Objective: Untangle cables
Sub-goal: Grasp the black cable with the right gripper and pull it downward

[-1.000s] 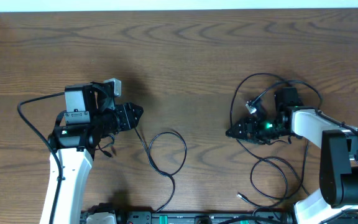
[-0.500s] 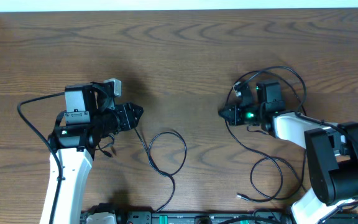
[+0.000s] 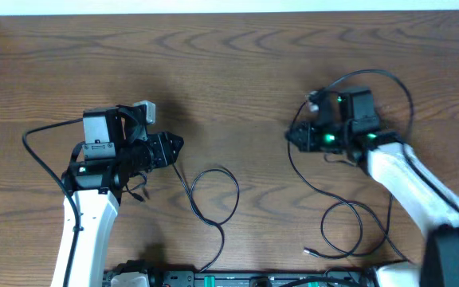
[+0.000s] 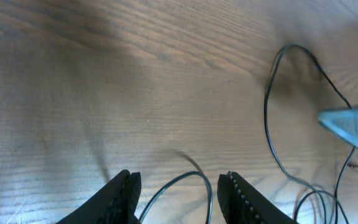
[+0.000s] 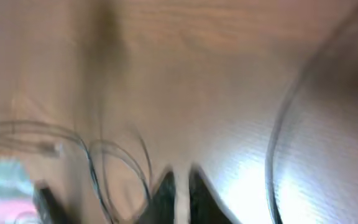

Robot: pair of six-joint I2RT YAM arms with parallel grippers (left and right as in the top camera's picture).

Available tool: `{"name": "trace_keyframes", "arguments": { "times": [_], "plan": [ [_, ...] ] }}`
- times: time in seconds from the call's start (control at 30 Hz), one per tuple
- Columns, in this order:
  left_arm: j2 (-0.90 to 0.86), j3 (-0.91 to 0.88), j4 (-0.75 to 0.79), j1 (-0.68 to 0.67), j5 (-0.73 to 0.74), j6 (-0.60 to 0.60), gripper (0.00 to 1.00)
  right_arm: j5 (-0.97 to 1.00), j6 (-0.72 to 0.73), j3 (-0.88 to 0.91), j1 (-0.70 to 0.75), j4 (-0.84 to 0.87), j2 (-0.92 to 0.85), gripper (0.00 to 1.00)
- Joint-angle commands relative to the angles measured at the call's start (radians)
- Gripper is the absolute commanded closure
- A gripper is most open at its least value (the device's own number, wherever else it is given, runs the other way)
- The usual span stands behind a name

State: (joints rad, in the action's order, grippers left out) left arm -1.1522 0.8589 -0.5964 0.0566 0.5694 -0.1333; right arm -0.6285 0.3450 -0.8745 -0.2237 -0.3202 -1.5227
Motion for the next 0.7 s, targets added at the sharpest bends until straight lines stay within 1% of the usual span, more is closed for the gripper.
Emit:
{"name": "trace_keyframes", "arguments": {
  "times": [0.0,0.1,0.17,0.27,0.3,0.37,0.4,0.47,0.57,0.6,0.63,0.67],
  "plan": [
    [-0.004,0.013,-0.002,-0.003,-0.005,0.006,0.54,0.314,-0.074,-0.034,0.000,-0.246,0.214,0.85],
    [-0.004,0.013,-0.002,-0.003,-0.005,0.006,0.54,0.386,-0.072,-0.034,0.002,-0.490,0.353,0.75],
    [-0.004,0.013,-0.002,-0.003,-0.004,0.006,0.54,0.391,-0.068,-0.034,0.002,-0.652,0.431,0.72],
    [-0.004,0.013,-0.002,-0.003,-0.004,0.006,0.54,0.397,-0.042,-0.031,0.002,-0.803,0.492,0.71],
    [-0.004,0.013,-0.002,-0.003,-0.004,0.006,0.54,0.404,-0.026,-0.030,0.002,-0.833,0.502,0.68],
    [-0.004,0.013,-0.002,-0.003,-0.004,0.006,0.54,0.441,0.010,-0.021,0.001,-0.892,0.514,0.59],
    [-0.004,0.013,-0.002,-0.003,-0.004,0.006,0.54,0.471,0.040,-0.011,0.001,-0.912,0.515,0.51],
    [-0.004,0.013,-0.002,-0.003,-0.004,0.006,0.54,0.509,0.093,0.019,0.000,-0.920,0.515,0.42],
    [-0.004,0.013,-0.002,-0.003,-0.005,0.006,0.54,0.486,0.148,0.075,-0.001,-0.883,0.515,0.30],
    [-0.004,0.013,-0.002,-0.003,-0.005,0.006,0.54,0.478,0.156,0.095,-0.001,-0.860,0.515,0.22],
    [-0.004,0.013,-0.002,-0.003,-0.005,0.006,0.55,0.458,0.194,0.113,-0.001,-0.831,0.515,0.16],
    [-0.004,0.013,-0.002,-0.003,-0.005,0.006,0.54,0.425,0.217,0.128,-0.002,-0.794,0.517,0.16]
  ]
}}
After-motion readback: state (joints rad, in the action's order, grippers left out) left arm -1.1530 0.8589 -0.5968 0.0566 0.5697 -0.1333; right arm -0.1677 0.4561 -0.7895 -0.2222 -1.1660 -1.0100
